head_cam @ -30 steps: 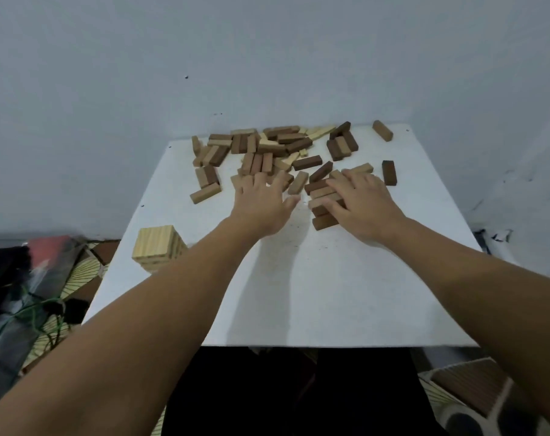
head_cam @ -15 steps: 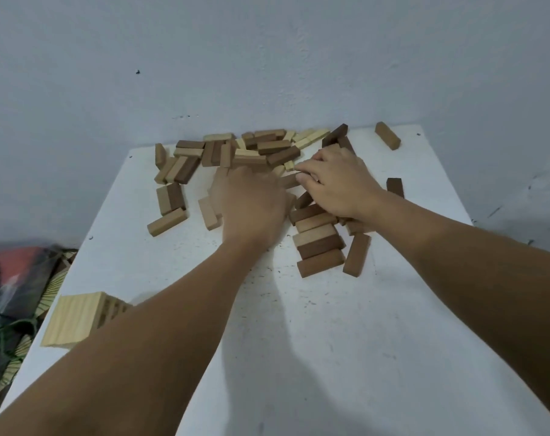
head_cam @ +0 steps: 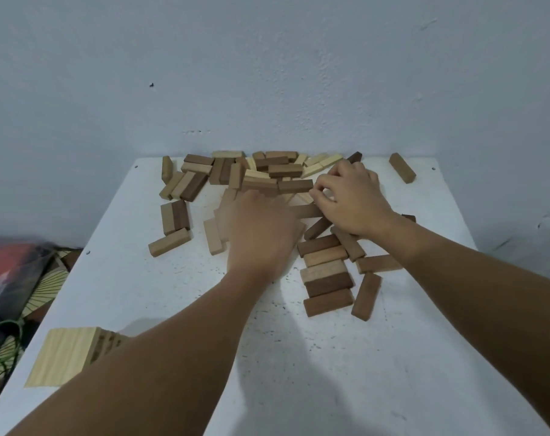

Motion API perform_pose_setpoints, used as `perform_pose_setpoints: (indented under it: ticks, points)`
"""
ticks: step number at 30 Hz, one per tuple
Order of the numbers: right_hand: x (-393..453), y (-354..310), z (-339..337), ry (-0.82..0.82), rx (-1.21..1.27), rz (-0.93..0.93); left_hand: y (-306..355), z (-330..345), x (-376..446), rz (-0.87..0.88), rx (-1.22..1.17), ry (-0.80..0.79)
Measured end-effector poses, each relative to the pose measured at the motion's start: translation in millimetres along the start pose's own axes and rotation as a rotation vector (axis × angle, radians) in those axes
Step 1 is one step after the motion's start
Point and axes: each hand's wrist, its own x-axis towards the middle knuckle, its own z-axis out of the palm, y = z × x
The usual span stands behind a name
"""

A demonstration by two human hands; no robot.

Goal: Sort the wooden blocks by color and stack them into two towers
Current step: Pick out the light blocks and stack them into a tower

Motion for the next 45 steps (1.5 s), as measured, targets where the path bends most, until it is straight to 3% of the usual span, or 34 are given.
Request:
perform_pose_setpoints:
  ticks: [3,11,16,18,25,36,45]
  points:
    - [17.8,8.7,-5.5,0.030,-0.049,0.041,0.5,-1.3,1.1,-0.003,-0.001,-0.002]
    - [51.3,8.8,-0.7,-0.122,-0.256,0.045,-1.3,-1.4,1.3,0.005,-0.013,0.012]
    - [43.5,7.6,-1.6,0.029,-0.310,-0.086,-4.8,1.5,1.6,0.007,-0.043,0.071]
    - [40.5,4.1,-3.4,0.014,-0.321,-0.101,-5.1,1.3,1.6,-0.018,-0.066,0.092]
    - [25.5,-6.7,-5.0,-0.188,-0.163,0.084,-4.9,2.8,3.7,-0.079,-0.073,0.122]
    - [20.5,-25.6,0.9,-0.116,-0.064,0.269,-9.7,2.1,6.1,-0.120,-0.130,0.118]
    - [24.4,-27.7,-3.8,-0.140,-0.148,0.278,-12.8,4.9,8.1,-0.122,-0.146,0.108]
